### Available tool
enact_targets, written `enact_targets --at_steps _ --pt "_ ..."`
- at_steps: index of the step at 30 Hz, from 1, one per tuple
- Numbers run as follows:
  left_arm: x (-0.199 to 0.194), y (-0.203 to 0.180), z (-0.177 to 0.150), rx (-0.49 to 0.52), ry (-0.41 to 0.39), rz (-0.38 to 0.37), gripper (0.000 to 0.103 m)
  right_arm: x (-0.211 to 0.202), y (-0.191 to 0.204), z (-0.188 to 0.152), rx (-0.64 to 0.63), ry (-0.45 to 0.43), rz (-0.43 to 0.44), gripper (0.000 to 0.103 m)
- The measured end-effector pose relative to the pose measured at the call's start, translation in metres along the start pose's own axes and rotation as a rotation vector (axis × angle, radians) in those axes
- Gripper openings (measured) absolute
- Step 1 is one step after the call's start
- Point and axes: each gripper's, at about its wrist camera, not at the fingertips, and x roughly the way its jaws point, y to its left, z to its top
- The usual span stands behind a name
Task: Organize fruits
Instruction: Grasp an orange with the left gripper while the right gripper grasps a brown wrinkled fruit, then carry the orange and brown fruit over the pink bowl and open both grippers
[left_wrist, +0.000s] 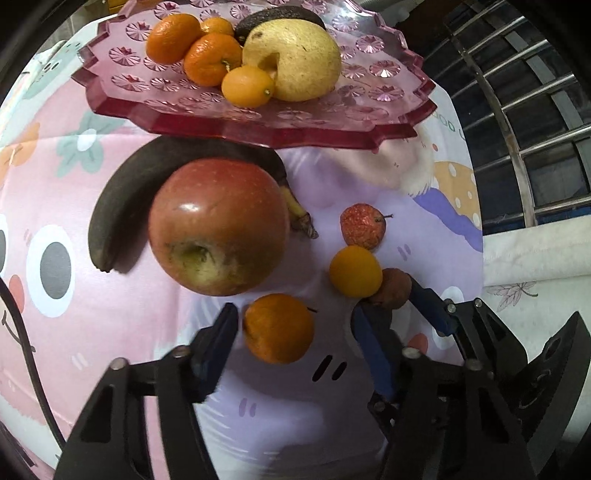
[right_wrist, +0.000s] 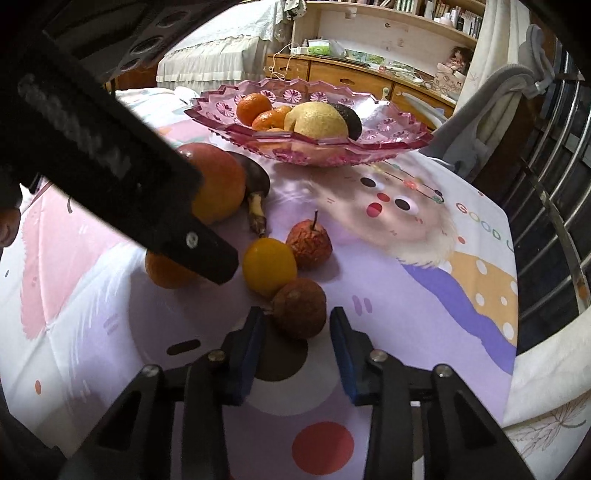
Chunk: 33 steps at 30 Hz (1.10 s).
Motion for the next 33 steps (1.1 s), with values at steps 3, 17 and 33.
enact_targets --at_steps 3,17,33 --pt "0.001 -0.002 0.002 0.018 -0.004 0.02 0.05 0.0 0.001 0.001 0.0 0.004 -0.002 0.033" --pt "-0.016 0.008 -0.006 0.05 -0.012 -0.012 0.037 -0.005 0.005 -0.002 0.022 0.033 -0.014 0.03" --pt "-0.126 0.061 0.007 0.052 -0.168 -0.036 0.037 -0.051 0.019 0.04 -0.001 0.003 -0.153 0.03"
